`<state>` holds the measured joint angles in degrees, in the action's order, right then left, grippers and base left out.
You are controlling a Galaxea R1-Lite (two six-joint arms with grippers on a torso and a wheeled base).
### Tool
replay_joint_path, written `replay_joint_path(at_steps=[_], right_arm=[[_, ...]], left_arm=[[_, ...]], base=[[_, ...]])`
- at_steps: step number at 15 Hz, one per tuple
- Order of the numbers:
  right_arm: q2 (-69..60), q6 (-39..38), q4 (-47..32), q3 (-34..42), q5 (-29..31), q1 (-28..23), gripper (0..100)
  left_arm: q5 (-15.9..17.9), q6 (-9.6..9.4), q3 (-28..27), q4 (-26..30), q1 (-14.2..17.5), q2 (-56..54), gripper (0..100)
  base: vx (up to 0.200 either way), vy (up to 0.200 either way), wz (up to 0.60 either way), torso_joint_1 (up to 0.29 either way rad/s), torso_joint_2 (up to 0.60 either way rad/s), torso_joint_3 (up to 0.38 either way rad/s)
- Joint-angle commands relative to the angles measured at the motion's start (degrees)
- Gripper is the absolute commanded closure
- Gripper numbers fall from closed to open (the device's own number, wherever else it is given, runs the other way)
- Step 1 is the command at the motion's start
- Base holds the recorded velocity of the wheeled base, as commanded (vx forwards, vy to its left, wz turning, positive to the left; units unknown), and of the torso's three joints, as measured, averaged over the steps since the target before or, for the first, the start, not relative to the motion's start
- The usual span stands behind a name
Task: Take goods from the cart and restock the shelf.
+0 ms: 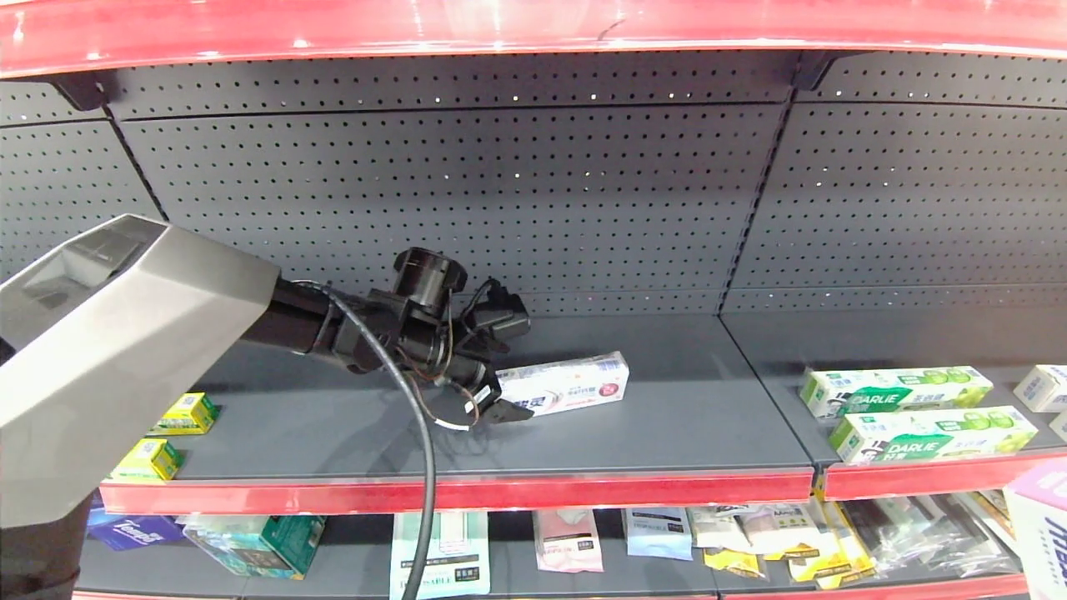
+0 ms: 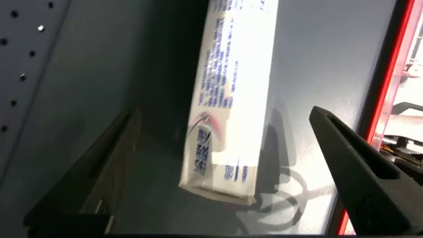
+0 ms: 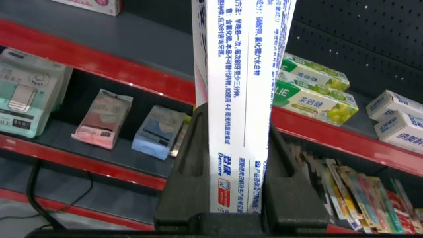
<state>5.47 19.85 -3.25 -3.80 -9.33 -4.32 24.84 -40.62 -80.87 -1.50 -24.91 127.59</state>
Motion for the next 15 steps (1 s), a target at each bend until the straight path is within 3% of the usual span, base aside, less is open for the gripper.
replay_joint_path(at_steps=[1,15], right_arm=[[0.06,-0.07,0.00,-0.24,0.01,0.01,100],[0.06,-0.25,0.09,-0.77,1.15,0.01,100]], left_arm=[[0.03,0.01,-0.25,-0.08,-0.14,0.73,0],[0.03,0.01,-1.92,0.36,0.03,2.67,0]], base=[[0.000,0.000,0.00,0.000,0.00,0.000],[0.000,0.000,0.00,0.000,0.00,0.000]])
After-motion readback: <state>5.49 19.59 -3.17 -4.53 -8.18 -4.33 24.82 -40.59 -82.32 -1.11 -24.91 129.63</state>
